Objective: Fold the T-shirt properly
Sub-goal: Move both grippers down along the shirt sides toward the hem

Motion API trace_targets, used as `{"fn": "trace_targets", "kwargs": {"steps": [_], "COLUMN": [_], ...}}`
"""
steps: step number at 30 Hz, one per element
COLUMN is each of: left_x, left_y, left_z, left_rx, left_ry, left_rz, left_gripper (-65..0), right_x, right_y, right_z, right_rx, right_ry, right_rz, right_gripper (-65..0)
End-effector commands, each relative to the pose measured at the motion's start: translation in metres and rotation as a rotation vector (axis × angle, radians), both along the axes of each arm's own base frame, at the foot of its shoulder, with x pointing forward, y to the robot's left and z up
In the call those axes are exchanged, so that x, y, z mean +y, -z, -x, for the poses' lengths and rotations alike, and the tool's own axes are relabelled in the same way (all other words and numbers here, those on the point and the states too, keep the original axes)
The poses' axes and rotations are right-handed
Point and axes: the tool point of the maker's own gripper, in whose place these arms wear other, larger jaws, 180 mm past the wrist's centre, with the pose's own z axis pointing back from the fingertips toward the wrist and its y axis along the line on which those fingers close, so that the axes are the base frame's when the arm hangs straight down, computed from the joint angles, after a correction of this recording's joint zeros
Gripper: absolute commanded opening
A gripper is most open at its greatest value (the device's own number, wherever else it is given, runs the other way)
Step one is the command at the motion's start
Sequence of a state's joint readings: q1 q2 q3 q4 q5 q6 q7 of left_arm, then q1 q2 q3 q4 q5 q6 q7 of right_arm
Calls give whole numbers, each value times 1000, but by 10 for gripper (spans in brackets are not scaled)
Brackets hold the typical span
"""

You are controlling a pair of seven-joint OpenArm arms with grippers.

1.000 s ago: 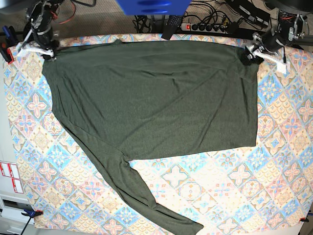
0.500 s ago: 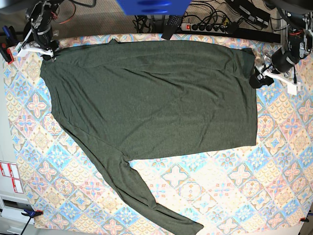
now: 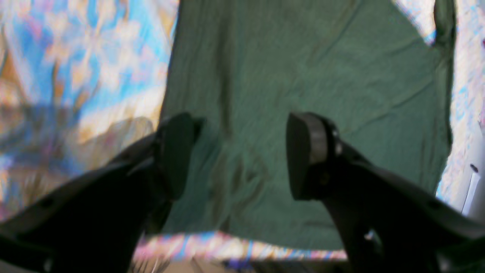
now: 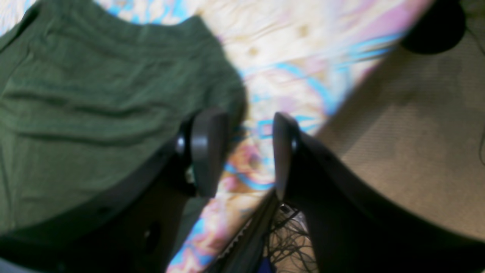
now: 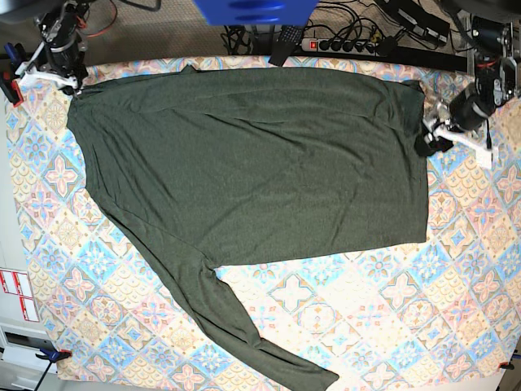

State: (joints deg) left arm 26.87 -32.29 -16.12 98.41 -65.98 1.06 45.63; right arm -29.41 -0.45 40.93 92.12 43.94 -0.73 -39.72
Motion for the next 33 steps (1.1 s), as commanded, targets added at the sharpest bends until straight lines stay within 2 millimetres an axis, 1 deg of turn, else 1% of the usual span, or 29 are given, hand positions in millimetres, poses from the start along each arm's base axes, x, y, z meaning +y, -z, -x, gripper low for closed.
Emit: {"fn": "trace_targets", "kwargs": {"steps": [1,2,3,6,8,11,12,16,17,21,22,24,26,28,29,33], "left_x": [5,6,7,13,20,35,40,55,58,68,68,64,62,60,56,51], "left_y": [-10,-13,-15,-12,-8,-1,0,-2,-2,-8,-7,-2,-2,-1,3,12], "left_z": [-9,-15,-19,-30,-40,-53,-59,-83,-86,-109,-115,-129,-142,-154,-159,-177], "left_rx": [-36,-53,-61,-69,-73,-65,-67,-83,-85,-103,-100,-88,-82,-73,-64,-53], "left_ry": [12,14,17,-3,-30,-72,-84,-129,-136,-159,-155,-137,-122,-112,-112,-118], "left_rz": [-31,-47,-60,-78,-81,-100,-106,-108,-109,-126,-134,-152,-171,-184,-176,-208], "left_gripper": [-260,-260,-260,-260,-260,-259,-259,-259,-259,-259,-259,-259,-259,-259,-259,-259], "right_x": [-8,-8,-7,-7,-7,-9,-8,13,18,38,43,56,68,74,76,76], "right_y": [-10,-11,-13,-28,-37,-41,-42,-51,-53,-52,-51,-57,-65,-67,-68,-67], "right_z": [-5,-6,-13,-44,-59,-64,-69,-112,-120,-136,-140,-158,-177,-184,-185,-186], "right_rx": [-28,-31,-46,-121,-158,-155,-152,-194,-199,-189,-186,-214,-251,-262,-264,-263], "right_ry": [-6,-6,-9,-24,-31,-53,-75,-191,-219,-331,-357,-403,-433,-449,-453,-455], "right_rz": [31,31,32,46,56,52,47,28,30,29,28,25,18,12,11,9], "right_gripper": [-422,-422,-422,-422,-422,-422,-422,-422,-422,-422,-422,-422,-422,-422,-422,-422]}}
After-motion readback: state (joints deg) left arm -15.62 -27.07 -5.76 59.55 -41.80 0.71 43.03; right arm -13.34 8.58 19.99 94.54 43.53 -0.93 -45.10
